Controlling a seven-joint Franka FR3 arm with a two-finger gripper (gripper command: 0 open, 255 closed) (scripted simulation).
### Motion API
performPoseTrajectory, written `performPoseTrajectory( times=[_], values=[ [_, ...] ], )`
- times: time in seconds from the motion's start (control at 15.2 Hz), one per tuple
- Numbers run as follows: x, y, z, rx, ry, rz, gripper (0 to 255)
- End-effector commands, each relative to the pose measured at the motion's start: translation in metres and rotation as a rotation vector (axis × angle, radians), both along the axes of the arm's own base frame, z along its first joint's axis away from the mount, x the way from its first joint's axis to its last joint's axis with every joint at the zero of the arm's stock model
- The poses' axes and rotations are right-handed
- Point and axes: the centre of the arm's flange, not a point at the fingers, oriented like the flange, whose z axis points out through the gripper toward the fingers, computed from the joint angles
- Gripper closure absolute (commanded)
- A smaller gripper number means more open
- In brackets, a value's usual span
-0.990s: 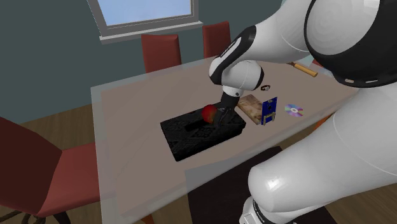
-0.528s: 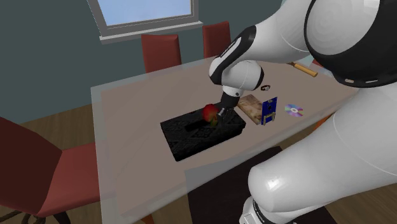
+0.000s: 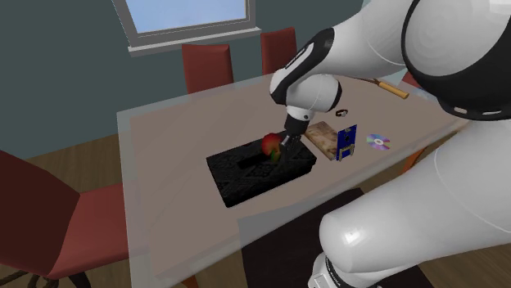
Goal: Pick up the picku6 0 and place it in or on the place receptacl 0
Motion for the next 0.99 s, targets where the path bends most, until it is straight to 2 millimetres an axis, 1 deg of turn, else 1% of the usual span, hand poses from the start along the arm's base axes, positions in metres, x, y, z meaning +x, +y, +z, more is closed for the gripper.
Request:
performPoseTrajectory(
  times=[0.0, 0.59, 0.66, 0.79, 0.86, 0.92],
  values=[
    [0.0, -0.001, 0.011, 0.0, 0.0, 0.0, 255],
    [0.0, -0.001, 0.058, 0.0, 0.0, 0.0, 255],
    [0.0, -0.001, 0.058, 0.0, 0.0, 0.0, 255],
    [0.015, 0.021, 0.061, 0.0, 0.0, 0.0, 255],
    [0.027, 0.041, 0.063, 0.0, 0.0, 0.0, 255],
    [0.027, 0.041, 0.058, 0.0, 0.0, 0.0, 255]
  ],
)
